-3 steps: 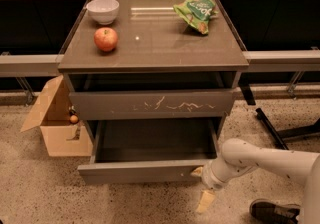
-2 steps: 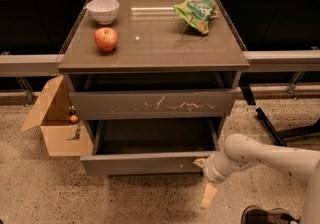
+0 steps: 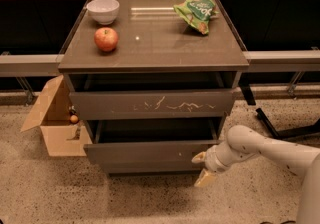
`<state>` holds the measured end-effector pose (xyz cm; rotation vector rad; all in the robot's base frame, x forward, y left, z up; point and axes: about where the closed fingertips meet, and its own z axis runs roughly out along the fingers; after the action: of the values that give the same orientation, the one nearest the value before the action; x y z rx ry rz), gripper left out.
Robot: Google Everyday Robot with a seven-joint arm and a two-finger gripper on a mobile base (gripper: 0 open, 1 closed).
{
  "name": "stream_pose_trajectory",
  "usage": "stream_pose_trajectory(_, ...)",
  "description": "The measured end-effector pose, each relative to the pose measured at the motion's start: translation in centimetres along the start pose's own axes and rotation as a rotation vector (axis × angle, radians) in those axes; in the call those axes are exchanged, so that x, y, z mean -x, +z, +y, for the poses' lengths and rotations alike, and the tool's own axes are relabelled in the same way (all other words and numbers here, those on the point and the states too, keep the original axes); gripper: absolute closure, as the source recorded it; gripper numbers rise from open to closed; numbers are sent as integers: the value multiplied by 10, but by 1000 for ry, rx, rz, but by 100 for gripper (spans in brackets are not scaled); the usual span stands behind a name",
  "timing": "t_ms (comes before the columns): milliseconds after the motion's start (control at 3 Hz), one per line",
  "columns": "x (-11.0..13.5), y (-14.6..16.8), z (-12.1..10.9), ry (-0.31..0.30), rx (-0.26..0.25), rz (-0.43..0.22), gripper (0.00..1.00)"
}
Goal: Close middle drawer
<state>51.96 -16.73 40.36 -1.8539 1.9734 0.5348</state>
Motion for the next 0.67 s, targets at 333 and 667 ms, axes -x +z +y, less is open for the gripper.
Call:
stream_pose_trajectory(333,-1,-6,-18,-24,-19,-10,61)
stream_pose_trajectory(667,-3,-14,-35,-37,-42,-7,67)
